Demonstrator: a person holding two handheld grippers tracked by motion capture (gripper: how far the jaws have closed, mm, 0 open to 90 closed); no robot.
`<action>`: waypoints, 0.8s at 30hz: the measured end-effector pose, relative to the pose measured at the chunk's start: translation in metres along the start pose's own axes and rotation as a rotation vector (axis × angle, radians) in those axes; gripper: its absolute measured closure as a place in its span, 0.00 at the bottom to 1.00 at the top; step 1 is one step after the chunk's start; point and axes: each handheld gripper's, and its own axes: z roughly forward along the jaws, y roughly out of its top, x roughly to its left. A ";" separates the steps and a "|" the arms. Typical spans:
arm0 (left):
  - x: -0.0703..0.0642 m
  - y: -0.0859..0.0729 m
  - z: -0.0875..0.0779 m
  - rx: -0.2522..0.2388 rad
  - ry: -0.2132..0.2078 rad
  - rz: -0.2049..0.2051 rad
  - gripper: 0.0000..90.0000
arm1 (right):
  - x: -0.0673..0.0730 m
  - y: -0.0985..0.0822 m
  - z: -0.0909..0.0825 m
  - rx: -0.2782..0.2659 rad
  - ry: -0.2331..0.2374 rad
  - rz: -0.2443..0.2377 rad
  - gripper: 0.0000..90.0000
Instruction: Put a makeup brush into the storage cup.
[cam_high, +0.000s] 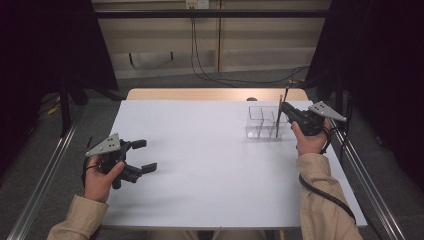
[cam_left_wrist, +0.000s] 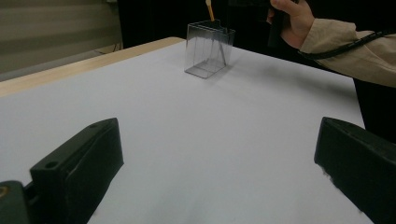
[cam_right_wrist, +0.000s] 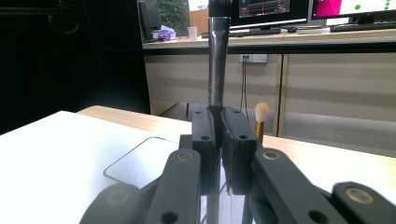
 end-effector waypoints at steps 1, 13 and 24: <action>0.000 0.000 0.000 0.000 0.001 0.001 0.01 | 0.000 0.000 0.000 0.001 0.001 -0.001 0.94; -0.001 0.000 -0.002 0.000 0.004 0.001 0.01 | 0.003 -0.004 0.002 0.017 0.005 -0.009 0.94; 0.000 0.000 -0.001 0.001 0.004 0.001 0.01 | 0.002 -0.004 0.001 0.023 0.005 -0.016 0.94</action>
